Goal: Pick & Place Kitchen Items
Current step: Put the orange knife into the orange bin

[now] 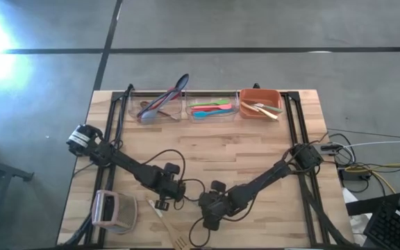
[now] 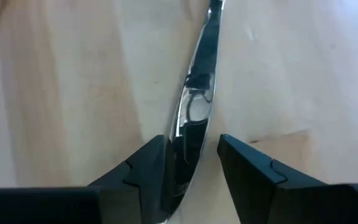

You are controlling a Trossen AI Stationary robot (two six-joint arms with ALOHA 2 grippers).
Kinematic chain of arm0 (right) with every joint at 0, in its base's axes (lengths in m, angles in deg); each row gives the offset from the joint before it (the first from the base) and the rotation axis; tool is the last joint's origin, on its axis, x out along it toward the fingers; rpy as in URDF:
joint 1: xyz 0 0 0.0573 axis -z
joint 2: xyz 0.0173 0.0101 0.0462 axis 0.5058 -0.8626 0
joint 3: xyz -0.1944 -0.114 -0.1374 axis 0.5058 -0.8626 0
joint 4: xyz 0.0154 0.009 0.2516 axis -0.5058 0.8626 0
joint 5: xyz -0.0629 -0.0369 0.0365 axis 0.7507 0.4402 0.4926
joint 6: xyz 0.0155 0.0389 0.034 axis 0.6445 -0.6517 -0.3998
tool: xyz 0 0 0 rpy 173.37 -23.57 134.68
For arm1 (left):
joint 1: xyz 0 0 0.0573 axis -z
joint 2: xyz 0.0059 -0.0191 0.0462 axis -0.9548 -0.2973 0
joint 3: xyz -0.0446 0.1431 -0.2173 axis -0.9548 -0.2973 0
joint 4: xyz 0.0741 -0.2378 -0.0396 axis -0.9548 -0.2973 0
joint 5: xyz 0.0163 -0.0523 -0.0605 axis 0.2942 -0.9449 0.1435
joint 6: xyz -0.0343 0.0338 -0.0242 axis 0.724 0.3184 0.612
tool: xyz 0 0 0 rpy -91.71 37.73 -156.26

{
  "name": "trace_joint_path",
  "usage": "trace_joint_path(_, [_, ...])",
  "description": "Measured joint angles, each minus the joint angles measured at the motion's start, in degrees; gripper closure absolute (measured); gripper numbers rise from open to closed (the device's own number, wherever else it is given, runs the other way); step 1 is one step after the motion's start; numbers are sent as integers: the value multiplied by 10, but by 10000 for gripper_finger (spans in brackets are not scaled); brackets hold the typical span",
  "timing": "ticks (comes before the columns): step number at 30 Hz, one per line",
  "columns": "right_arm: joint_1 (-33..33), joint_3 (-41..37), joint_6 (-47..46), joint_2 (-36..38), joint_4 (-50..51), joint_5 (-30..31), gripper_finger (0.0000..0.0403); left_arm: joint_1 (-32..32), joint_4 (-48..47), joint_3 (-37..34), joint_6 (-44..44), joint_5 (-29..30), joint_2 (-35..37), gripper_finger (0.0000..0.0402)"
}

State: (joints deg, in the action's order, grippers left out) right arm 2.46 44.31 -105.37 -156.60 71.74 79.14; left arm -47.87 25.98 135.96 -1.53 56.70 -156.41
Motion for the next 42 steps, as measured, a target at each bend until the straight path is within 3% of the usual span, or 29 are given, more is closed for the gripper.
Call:
trace_joint_path(6, [0, 0, 14, 0, 23, 8, 283, -1, 1, 0, 0, -23, 0, 401])
trace_joint_path(18, [0, 0, 20, 0, 38, 15, 309, -4, 5, 0, -7, -196, 0, 401])
trace_joint_path(27, [0, 0, 20, 0, 38, 13, 309, -7, 13, 0, -11, -207, 0, 391])
trace_joint_path(33, [0, 0, 20, 0, 38, 12, 309, -7, 5, 8, 6, -206, 3, 354])
trace_joint_path(42, [1, 0, 20, 0, 38, 11, 309, -5, -17, 25, 46, -186, 5, 235])
